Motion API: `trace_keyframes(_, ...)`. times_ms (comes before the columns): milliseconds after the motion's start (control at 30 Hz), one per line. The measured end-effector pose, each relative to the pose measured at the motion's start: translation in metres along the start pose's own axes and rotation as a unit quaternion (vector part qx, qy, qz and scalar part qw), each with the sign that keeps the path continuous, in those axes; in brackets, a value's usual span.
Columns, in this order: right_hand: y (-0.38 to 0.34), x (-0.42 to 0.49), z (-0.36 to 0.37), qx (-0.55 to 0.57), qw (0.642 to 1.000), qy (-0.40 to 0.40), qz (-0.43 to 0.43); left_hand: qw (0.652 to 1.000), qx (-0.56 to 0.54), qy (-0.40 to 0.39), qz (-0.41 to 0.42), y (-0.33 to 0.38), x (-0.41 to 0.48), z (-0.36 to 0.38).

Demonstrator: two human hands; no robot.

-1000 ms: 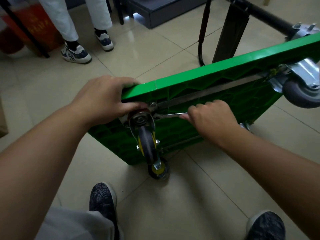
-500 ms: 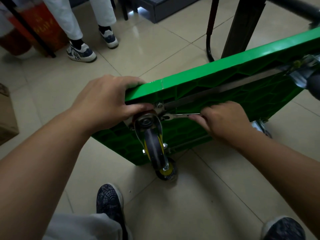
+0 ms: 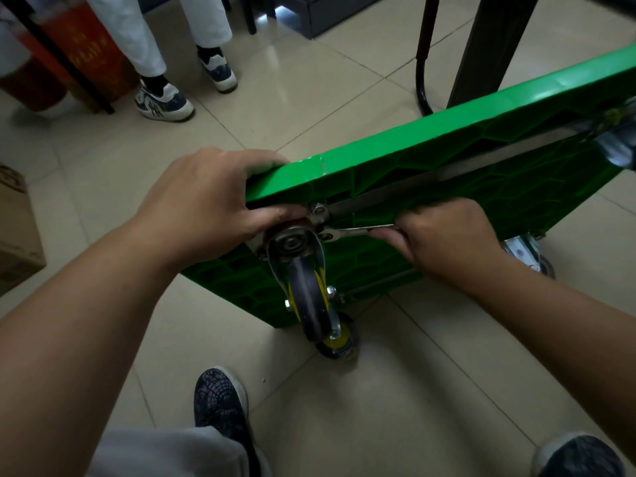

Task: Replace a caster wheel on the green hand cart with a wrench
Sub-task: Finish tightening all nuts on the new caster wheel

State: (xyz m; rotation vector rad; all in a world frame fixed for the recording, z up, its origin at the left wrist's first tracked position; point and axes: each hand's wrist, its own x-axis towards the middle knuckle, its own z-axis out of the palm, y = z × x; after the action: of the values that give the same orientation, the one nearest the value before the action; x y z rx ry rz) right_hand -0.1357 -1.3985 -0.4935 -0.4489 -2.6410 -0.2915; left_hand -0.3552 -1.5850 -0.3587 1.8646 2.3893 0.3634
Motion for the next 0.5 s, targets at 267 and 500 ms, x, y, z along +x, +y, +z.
trace_keyframes(267,-0.035,-0.02,0.017,0.106,0.979,-0.066,0.161,1.0,0.005,0.009,0.006,-0.003,0.0,0.002)
trace_keyframes(500,-0.15,-0.027,0.045,0.675,0.609,-0.145,0.39,1.0,0.008,0.008,0.012,-0.005,0.001,0.004)
